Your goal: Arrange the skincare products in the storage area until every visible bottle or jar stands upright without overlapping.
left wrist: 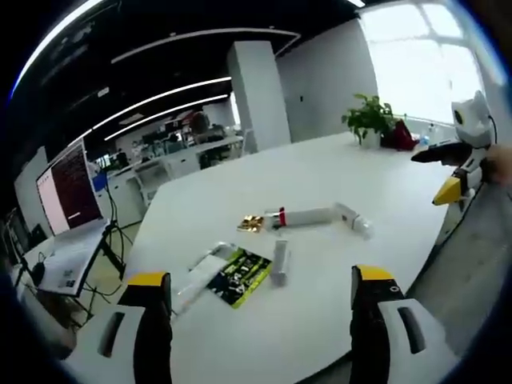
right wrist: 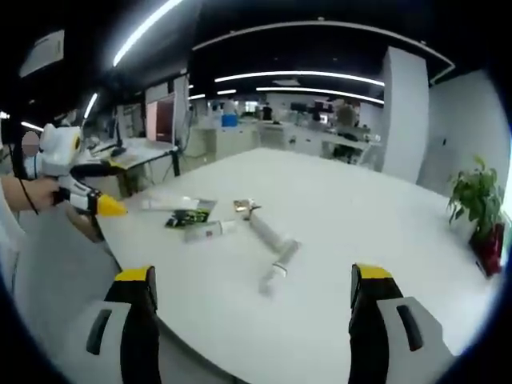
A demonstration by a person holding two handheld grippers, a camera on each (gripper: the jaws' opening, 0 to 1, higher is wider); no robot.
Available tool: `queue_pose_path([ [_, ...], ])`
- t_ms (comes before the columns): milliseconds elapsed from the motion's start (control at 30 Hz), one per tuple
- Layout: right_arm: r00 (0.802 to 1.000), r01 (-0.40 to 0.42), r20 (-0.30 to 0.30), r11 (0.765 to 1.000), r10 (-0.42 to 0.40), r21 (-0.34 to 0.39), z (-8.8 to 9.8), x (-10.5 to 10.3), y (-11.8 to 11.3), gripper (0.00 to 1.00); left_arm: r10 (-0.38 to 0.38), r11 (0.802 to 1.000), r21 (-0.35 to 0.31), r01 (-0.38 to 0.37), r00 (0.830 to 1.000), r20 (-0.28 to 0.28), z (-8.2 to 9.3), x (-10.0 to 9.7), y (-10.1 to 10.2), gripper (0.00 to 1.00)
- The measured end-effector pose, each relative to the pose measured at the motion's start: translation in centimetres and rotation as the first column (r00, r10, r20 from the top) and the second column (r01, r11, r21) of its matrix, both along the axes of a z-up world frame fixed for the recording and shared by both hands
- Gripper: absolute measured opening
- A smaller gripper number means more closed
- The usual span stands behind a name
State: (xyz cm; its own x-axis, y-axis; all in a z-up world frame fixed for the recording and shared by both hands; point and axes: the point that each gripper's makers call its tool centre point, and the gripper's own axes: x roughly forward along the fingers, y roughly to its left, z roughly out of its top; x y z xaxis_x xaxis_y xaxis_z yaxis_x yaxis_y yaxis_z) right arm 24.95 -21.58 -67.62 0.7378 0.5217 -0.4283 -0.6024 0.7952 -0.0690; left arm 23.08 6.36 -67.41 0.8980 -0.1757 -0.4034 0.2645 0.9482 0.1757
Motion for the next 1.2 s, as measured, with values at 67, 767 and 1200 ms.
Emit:
queue_pose_path([
  [67,1.0,0.001,0.005,1.0,-0.001,-0.001,0.09,0.01,-0.01,0.99,-0.005,1.0,0.006,0.005,1.0,-0.003,-0.07,-0.02,-0.08,0.88],
  [767,1.0,-0.007,0.001,1.0,0.007,-0.005,-0.06,0.02,0.08,0.99,-0.005,1.0,-0.029,0.005,1.0,-0.02,-0.24,0.02,-0.07,0.86],
  [1200,1.0,-0.005,-0.01,1.0,0.005,-0.013,-0.26,0.0,0.04,0.99,-0.002,1.0,-0.02,0.002,1.0,-0.021,-0.26,-0.01,-0.08,0.85],
])
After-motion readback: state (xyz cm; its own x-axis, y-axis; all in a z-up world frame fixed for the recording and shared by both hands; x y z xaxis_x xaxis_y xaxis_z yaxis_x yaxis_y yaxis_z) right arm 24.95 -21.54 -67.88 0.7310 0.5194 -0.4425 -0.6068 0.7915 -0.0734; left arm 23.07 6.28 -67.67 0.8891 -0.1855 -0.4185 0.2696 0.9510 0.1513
